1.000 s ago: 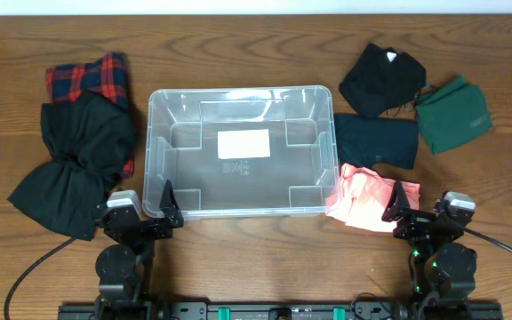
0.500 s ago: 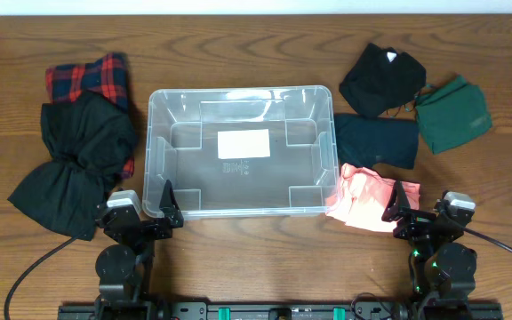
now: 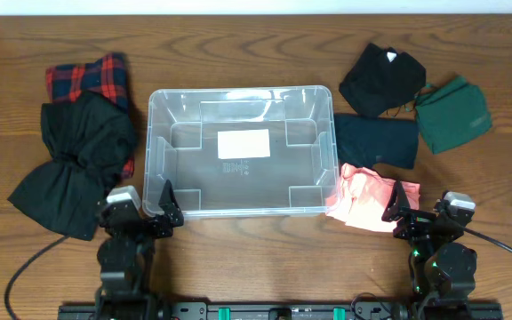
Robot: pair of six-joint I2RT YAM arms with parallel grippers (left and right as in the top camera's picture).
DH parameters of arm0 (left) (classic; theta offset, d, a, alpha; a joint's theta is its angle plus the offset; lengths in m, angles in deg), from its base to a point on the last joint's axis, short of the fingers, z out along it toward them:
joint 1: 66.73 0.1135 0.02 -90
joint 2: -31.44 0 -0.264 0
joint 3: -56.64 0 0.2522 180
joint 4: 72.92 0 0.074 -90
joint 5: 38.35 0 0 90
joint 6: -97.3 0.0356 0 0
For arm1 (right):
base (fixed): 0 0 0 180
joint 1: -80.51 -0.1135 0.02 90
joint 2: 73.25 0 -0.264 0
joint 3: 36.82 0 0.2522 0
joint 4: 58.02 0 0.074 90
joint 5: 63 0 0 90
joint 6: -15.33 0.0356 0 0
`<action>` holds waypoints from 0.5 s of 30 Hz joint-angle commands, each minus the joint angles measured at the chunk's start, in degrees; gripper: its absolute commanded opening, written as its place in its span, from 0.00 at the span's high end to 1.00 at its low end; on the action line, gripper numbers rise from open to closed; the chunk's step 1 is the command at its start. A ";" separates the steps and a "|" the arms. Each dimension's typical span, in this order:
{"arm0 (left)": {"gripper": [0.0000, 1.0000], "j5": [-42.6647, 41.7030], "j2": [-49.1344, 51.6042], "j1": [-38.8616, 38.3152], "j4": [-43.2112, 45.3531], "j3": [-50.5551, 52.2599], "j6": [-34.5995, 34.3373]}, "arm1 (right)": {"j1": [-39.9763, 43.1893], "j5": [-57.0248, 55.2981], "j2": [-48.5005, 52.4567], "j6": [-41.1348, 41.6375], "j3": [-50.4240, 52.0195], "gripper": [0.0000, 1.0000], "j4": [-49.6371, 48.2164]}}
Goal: Pack container
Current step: 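Reach the left gripper over the black garment on the left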
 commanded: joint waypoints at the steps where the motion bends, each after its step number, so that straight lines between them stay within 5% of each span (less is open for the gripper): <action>1: 0.02 -0.46 7.89 1.31 -1.25 -8.79 -1.25 | 0.42 0.24 -0.11 0.55 0.20 0.01 -0.02; 15: 0.02 -0.13 36.65 10.75 -3.74 -37.51 1.03 | 0.42 0.24 -0.11 0.55 0.20 0.01 -0.02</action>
